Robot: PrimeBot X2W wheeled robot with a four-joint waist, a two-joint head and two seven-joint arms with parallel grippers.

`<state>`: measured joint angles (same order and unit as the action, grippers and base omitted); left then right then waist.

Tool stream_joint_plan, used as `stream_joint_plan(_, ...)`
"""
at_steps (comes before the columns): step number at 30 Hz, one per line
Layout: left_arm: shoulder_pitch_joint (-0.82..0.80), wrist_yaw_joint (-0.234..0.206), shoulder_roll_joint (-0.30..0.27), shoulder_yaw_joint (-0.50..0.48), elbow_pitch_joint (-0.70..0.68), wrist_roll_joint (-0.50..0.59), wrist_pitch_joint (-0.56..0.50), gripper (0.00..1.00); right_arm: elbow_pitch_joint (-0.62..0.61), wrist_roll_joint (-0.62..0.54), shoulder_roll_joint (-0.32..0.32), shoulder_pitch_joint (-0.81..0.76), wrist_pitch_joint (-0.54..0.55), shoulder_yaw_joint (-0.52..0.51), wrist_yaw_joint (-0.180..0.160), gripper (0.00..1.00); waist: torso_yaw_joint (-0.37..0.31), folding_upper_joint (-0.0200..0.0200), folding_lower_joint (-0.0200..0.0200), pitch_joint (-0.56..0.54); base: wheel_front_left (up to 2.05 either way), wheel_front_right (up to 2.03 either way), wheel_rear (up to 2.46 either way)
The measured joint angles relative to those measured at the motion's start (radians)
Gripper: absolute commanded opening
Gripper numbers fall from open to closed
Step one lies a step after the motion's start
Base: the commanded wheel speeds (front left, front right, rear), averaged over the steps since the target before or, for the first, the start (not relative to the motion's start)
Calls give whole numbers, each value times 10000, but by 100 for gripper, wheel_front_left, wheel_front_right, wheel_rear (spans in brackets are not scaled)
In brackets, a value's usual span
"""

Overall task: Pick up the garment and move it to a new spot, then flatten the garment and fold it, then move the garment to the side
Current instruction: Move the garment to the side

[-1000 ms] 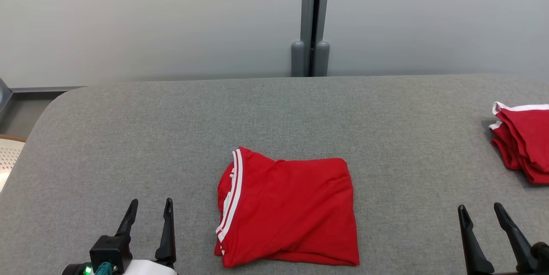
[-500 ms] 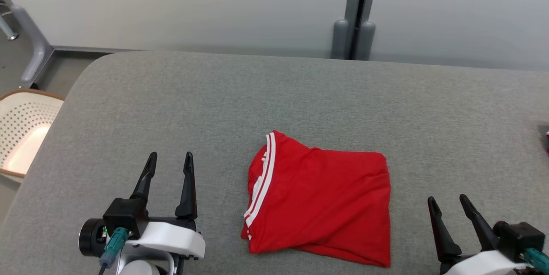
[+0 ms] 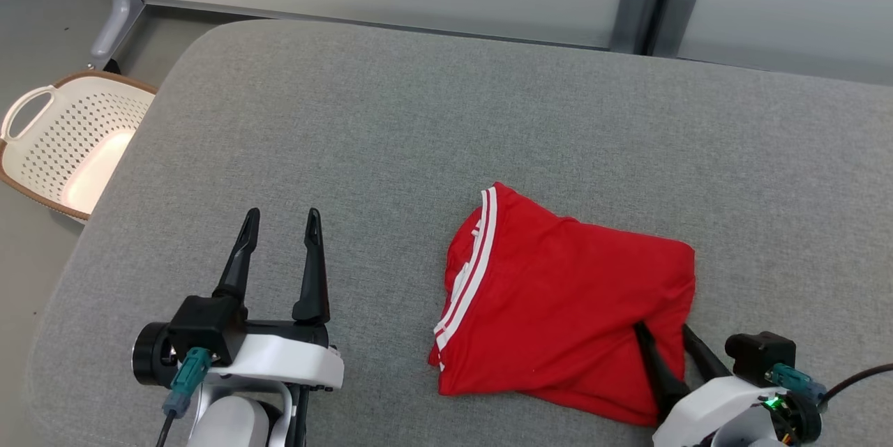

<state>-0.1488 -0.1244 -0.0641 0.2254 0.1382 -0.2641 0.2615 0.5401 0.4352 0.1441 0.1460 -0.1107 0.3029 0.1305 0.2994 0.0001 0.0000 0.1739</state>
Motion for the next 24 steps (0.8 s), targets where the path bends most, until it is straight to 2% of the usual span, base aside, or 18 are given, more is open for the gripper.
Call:
stream_joint_plan(6, 5, 4, 40, -56, -105, 194, 2, 100, 134, 295, 270, 263, -449, 593, 2, 0, -226, 0, 0, 141, 0, 0, 0)
stream_joint_plan(11, 30, 8, 56, -190, -295, 370, 0, 100, 33, 384, 629, 420, -748, 1122, 21, 0, -790, 0, 0, 179, 0, 0, 0)
stream_joint_plan(16, 4, 65, 63, -247, -514, 514, 0, 100, -194, 385, 1486, 769, -782, 1580, 15, 0, -1774, 0, 0, 210, 0, 0, 0)
stream_joint_plan(24, -404, 130, 63, -207, -823, 803, 2, 100, -481, 763, 2987, 2008, -771, 2265, 13, 0, -3723, 0, 0, 492, 0, 0, 0)
